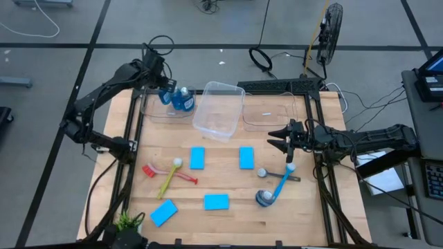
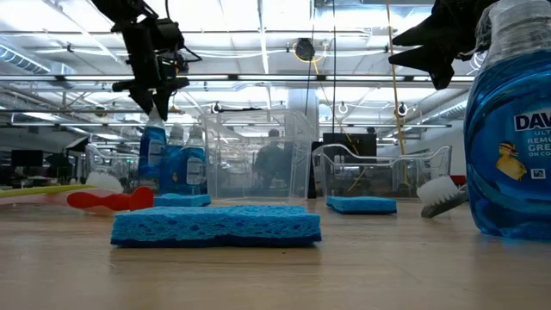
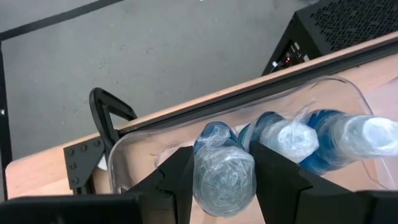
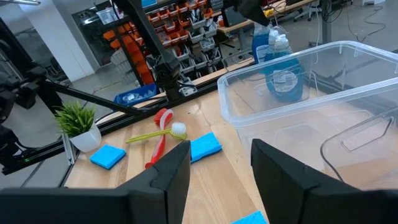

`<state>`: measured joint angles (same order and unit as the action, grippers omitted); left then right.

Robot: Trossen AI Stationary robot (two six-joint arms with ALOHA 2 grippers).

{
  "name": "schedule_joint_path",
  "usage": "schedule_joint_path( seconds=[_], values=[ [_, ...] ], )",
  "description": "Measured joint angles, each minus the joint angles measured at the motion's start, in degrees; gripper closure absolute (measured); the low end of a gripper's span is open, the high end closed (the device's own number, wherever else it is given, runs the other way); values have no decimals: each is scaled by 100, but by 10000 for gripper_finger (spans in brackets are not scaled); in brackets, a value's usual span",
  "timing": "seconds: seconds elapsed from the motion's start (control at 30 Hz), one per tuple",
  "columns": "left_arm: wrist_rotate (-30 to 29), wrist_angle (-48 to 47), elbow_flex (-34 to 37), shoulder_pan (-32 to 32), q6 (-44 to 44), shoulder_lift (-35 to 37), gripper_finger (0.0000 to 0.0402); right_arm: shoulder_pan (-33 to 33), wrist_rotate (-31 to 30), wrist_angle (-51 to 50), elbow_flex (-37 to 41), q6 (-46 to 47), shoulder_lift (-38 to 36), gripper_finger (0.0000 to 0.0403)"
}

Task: Pick & Place Kitchen Sink Supplies
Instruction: Put the blue dishwashing liquid into the left transparent bin

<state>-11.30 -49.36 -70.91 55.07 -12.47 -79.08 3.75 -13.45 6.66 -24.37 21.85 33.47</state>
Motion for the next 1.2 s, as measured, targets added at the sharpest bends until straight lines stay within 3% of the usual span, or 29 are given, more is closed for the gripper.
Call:
schedule_joint_path(
  seconds=[0.77, 1.2],
  values=[
    [71, 132, 7, 0, -21, -83, 265, 0, 0, 0, -1, 0, 0, 248],
    [77, 920, 617, -12, -268, -102, 265, 0, 1, 0, -1, 0, 2, 248]
  ],
)
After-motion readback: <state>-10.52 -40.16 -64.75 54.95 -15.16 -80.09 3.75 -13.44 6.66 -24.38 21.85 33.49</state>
